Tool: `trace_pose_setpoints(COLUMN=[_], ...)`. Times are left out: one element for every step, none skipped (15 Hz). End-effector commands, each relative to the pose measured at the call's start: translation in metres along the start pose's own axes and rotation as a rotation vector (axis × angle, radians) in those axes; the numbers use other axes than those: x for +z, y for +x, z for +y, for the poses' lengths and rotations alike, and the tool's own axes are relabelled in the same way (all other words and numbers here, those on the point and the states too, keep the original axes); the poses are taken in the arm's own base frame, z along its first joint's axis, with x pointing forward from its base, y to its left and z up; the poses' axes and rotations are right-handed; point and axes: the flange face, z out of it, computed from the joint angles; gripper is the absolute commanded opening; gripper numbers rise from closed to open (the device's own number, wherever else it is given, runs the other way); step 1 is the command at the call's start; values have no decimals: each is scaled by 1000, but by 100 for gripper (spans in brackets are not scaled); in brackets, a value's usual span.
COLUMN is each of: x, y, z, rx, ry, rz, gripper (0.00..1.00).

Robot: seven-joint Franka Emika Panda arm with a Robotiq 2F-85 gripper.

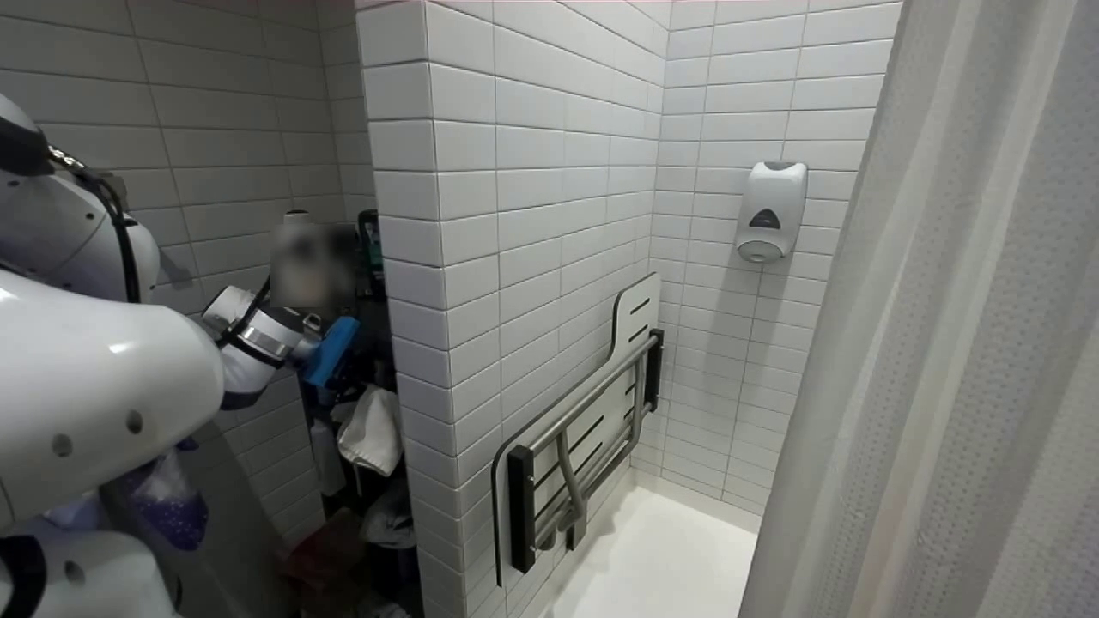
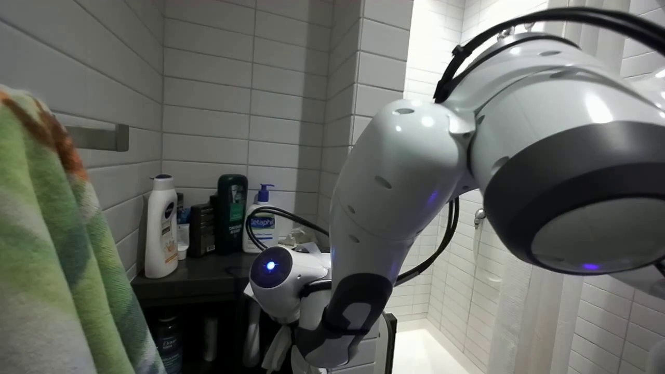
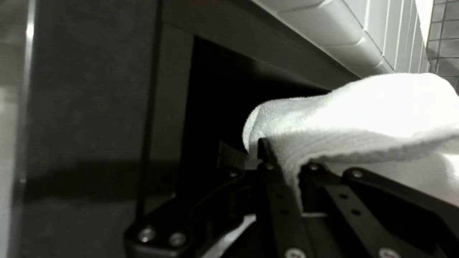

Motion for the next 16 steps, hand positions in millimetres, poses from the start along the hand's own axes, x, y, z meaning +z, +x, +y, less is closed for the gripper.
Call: trace_pose_setpoints(x=[-27, -36, -44, -51, -58, -63, -66, -69, -70, -73, -74, -78, -80, -83, -87, -94], y=[-7, -7, -7, -7, -7, -7, -8, -10, -11, -13, -15, -16, -17, -17, -15, -11], z=[-13, -20, -27, -33, -40, -47, -54, -60, -66, -72, -78, -84, -88, -90, -93, -95], rx=[-14, -24, -35, -45, -57, -66, -74, -85, -97, -110, -120, -132, -138, -144, -150, -165], ry=[-9, -23, -36, -51, -62, -77, -75, -81, -84, -92, -92, -101, -109, -117, -130, -154], rz=[69, 99, 127, 156, 183, 202, 214, 224, 232, 242, 252, 267, 277, 290, 303, 324], gripper=[2, 2, 2, 2, 2, 2, 2, 2, 2, 2, 2, 2, 2, 2, 2, 2])
